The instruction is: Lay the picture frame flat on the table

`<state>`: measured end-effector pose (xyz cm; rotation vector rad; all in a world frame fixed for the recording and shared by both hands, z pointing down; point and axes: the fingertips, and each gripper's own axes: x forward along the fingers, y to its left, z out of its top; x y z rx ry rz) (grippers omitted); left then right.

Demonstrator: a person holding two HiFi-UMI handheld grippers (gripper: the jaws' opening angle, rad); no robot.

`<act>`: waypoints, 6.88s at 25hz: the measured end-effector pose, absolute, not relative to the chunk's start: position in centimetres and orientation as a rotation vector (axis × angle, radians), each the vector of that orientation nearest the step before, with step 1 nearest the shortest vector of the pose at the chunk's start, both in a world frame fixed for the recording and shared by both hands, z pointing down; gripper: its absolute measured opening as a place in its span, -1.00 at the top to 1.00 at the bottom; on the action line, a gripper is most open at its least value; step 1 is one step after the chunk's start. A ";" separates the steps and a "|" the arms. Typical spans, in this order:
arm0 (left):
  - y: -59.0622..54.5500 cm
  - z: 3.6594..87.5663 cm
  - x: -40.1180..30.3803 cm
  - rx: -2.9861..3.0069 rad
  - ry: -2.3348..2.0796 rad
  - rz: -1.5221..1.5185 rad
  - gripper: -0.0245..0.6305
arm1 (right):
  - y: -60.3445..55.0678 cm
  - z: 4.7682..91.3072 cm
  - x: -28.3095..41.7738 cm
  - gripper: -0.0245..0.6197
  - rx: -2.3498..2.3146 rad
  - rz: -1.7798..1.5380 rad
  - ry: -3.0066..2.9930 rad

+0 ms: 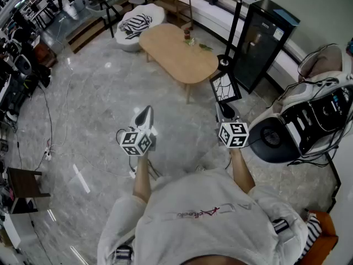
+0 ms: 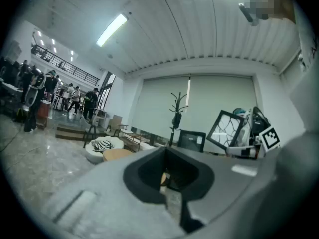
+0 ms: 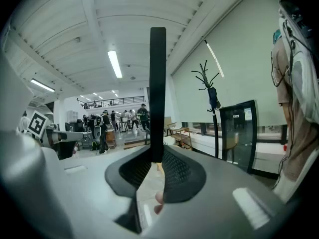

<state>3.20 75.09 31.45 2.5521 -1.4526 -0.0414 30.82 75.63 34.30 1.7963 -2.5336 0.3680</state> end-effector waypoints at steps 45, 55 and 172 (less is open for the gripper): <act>72.3 34.9 6.2 2.439 -1.560 -0.006 0.93 | 68.9 35.6 30.9 0.70 1.578 0.396 -2.676; 66.8 36.2 3.8 2.415 -1.552 -0.042 0.93 | 63.7 35.9 28.8 0.71 1.579 0.367 -2.660; -11.7 38.4 -7.1 2.403 -1.399 0.011 0.93 | -13.8 37.6 12.0 0.70 1.505 0.473 -2.670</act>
